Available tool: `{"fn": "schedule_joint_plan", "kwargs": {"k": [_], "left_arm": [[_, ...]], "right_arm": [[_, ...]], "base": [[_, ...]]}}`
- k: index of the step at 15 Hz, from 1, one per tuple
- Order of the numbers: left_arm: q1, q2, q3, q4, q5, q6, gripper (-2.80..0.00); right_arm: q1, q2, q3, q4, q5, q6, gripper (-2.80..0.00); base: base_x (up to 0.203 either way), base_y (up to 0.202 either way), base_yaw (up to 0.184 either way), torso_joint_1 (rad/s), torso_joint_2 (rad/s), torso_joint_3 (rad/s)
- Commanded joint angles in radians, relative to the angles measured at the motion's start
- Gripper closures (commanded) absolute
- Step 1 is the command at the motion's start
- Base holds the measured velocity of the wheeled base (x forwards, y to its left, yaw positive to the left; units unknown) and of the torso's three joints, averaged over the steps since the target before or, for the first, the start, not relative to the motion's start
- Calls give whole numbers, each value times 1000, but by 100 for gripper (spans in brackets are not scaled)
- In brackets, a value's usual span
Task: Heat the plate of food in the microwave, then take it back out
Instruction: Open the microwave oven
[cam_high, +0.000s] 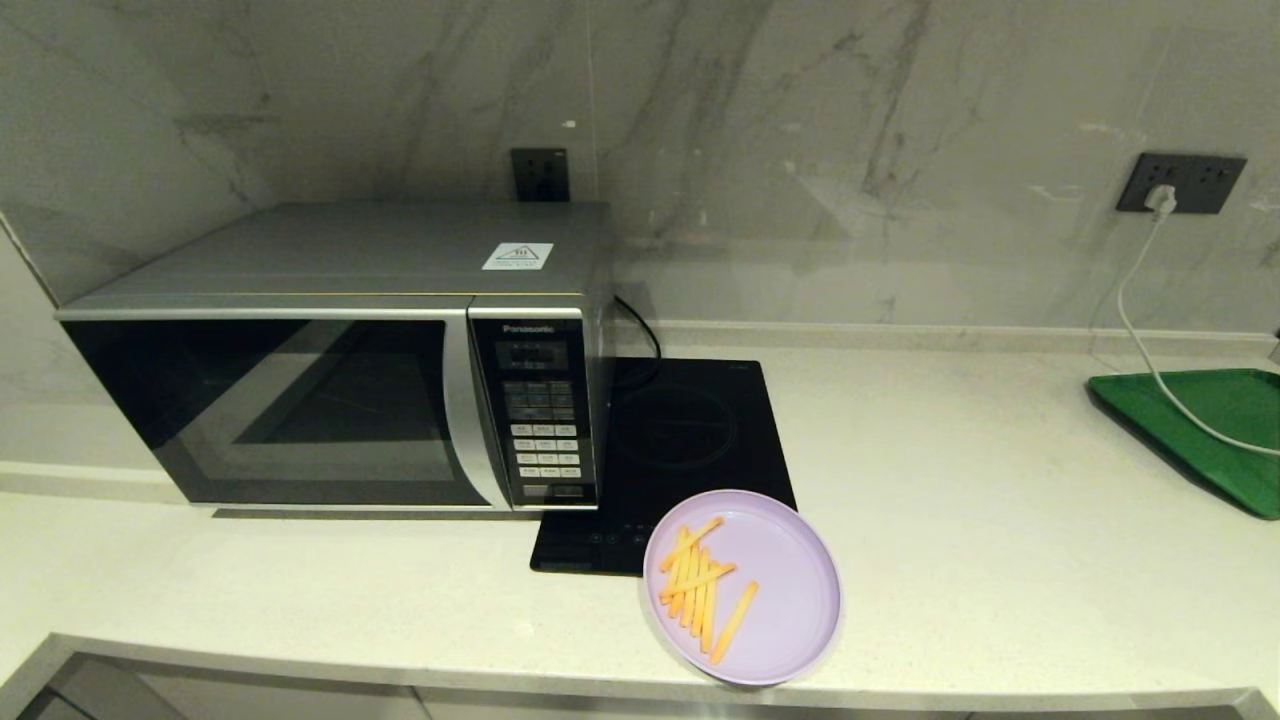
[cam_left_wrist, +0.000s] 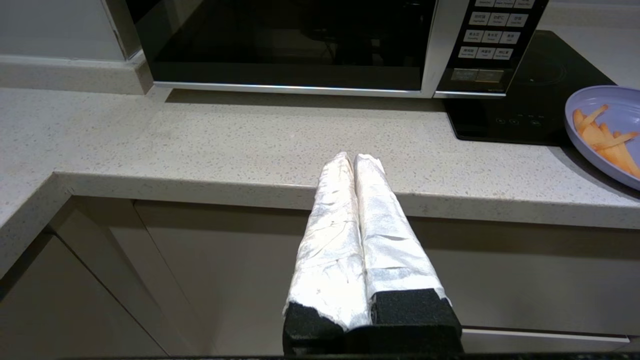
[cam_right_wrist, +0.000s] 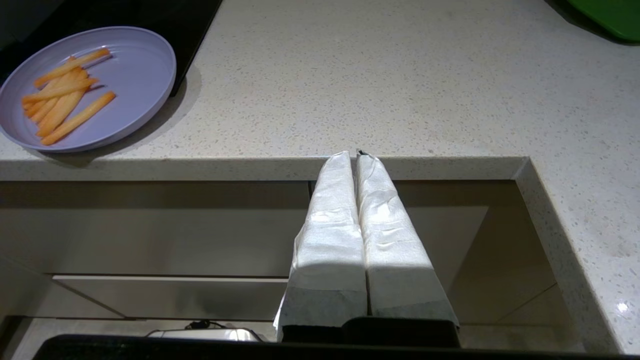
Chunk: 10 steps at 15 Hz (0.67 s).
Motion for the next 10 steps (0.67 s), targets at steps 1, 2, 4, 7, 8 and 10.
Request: {"fn": "schedule_joint_plan", "kwargs": {"k": [1,2,4,7,8,10], "left_arm": [[0,2,0,-1,0,-1,0],[0,2,0,1,0,-1,0],[0,2,0,1,0,-1,0],[0,2,0,-1,0,-1,0],[0,2,0,-1,0,-1,0],[0,2,0,-1,0,-1,0]], "right_arm": [[1,1,0,1,1,2,0],[0,0,0,1,1,2,0],[0,0,0,1,1,2,0],[0,0,0,1,1,2,0],[0,2,0,1,1,2,0],[0,1,0,1,1,2,0]], "base": [[0,0,0,0,0,0],[0,0,0,0,0,0],[0,0,0,0,0,0],[0,0,0,0,0,0],[0,0,0,0,0,0],[0,0,0,0,0,0]]}}
